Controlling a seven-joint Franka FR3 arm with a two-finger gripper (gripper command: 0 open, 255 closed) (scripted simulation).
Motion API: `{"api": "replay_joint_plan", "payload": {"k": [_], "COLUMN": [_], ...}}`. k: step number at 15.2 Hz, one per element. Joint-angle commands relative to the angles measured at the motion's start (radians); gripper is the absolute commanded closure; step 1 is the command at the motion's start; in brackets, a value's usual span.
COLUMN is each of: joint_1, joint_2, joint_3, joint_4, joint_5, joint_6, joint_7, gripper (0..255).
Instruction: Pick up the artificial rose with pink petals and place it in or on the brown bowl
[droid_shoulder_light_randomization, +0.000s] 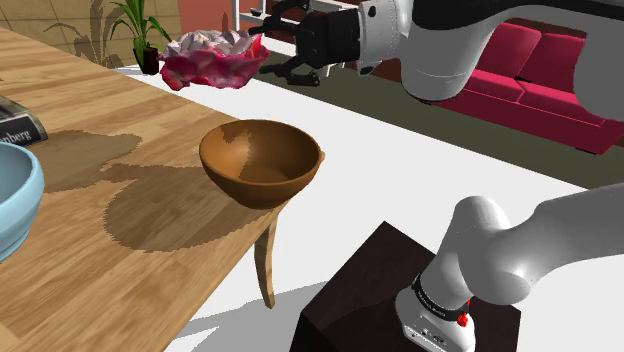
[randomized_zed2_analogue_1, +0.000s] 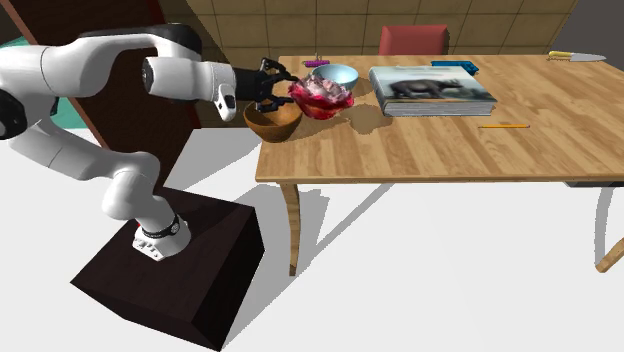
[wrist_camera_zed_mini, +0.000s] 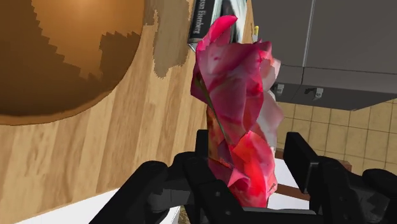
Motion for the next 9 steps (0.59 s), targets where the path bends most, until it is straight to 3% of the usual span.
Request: {"api": "replay_joint_plan", "payload": {"k": [1, 9], "joint_1": [-0.026, -0.108], "joint_2": [-0.079, -0.411], "joint_3": [0.051, 0.212], "joint_4": [-0.047, -0.203], "joint_5": [-0.030, -0.117], "joint_6": [-0.010, -0.134], "joint_7": [0.076, 0.352], "gripper": [255, 255]}}
